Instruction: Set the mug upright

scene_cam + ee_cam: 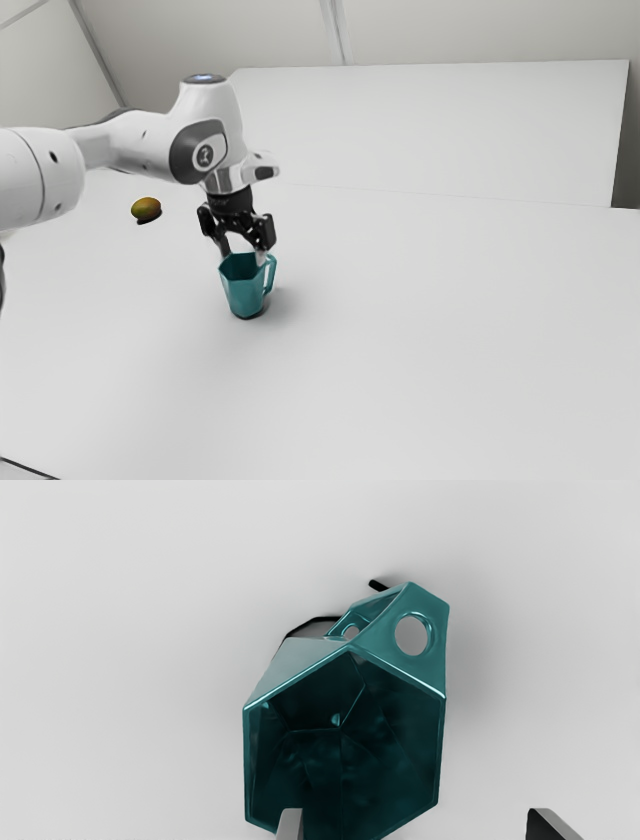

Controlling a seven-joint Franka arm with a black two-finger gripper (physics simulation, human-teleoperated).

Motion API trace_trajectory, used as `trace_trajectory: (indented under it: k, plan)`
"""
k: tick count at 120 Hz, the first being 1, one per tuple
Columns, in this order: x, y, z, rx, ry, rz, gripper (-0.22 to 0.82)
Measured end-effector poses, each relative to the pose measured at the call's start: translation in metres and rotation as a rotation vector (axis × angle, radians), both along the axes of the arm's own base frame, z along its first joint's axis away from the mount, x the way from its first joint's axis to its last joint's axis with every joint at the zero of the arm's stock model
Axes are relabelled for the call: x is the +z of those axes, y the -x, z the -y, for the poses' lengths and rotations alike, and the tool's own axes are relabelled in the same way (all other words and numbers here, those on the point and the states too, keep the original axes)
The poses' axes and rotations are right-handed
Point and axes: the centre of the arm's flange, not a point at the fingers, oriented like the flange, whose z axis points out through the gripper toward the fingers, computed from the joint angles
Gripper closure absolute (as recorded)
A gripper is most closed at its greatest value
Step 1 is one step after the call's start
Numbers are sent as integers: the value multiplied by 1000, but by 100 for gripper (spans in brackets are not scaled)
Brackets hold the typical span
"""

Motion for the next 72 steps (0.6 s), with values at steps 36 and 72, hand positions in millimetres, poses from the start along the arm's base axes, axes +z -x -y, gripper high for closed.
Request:
trace_trajectory:
  k: [36, 72]
  plan:
    - [54, 3, 4, -3, -5, 99, 3]
    - [119, 12, 3, -35, -48, 215, 1]
